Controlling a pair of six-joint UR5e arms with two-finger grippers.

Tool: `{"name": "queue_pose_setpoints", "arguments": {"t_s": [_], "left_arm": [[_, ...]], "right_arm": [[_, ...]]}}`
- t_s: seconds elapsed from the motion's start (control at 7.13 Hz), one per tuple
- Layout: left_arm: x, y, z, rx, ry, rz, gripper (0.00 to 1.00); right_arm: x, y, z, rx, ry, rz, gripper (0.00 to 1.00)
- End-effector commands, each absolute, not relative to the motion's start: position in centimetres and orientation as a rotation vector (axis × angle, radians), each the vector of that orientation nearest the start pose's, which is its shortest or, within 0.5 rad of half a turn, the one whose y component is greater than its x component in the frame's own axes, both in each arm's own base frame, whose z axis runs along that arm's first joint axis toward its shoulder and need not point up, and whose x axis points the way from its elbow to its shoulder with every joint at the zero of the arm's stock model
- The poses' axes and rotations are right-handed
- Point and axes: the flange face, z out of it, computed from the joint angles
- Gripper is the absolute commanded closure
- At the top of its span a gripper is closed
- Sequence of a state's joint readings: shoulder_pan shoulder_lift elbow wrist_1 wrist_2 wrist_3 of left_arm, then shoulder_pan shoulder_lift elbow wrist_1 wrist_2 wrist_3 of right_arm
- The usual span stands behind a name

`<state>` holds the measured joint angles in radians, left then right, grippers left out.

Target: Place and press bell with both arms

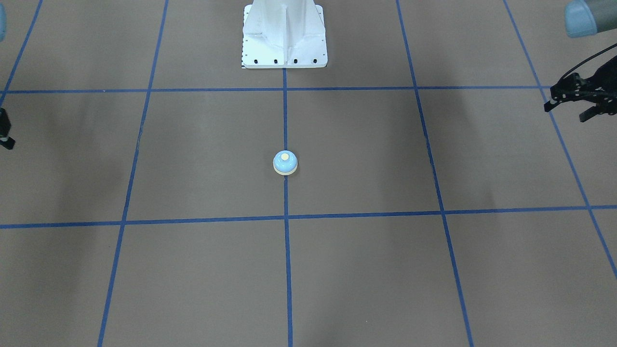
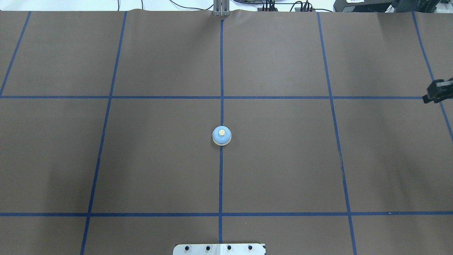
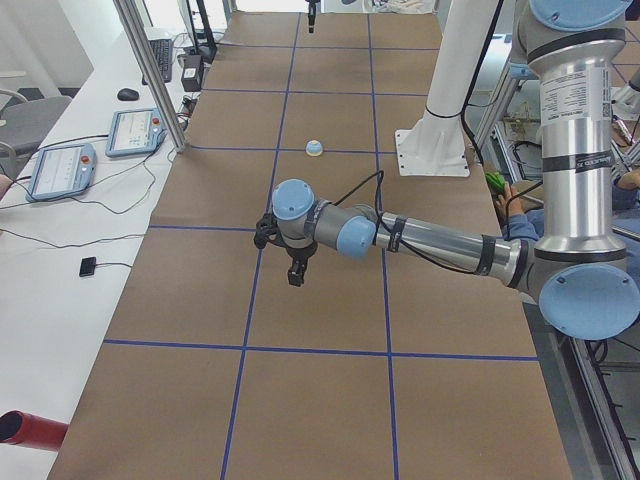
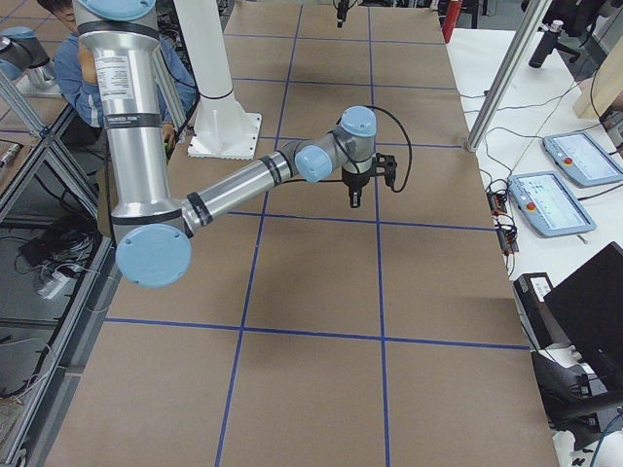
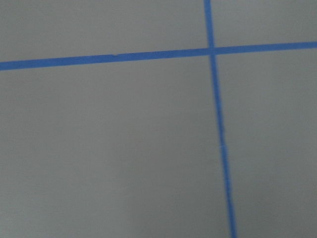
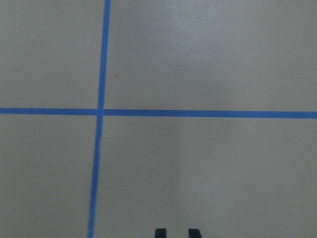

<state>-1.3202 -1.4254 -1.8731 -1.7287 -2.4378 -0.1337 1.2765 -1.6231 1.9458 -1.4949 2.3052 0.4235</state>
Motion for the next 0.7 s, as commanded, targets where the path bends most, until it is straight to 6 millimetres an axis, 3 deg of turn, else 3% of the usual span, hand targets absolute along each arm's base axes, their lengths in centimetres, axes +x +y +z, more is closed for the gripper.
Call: {"name": "queue_pose_setpoints", "arguments": {"t_s": [0.0,0.14,0.42,0.56], "left_arm": [[1.3,-42.4,58.6,0.166,0.821,0.277,0.01],[-0.3,-41.3,60.7,0.154,0.813,0.262,0.01],[-2.9,-41.0,63.5,0.16,0.801,0.26,0.01],[-2.9,-41.0,63.6,0.151,0.801,0.25,0.01]], "right_arm": [[0.0,-43.4,54.7,0.134,-0.777,-0.079,0.39],[2.5,-42.2,56.3,0.129,-0.772,-0.04,0.01],[4.0,-40.7,58.4,0.133,-0.773,-0.082,0.0],[4.2,-40.8,59.6,0.123,-0.769,-0.094,0.0]]}}
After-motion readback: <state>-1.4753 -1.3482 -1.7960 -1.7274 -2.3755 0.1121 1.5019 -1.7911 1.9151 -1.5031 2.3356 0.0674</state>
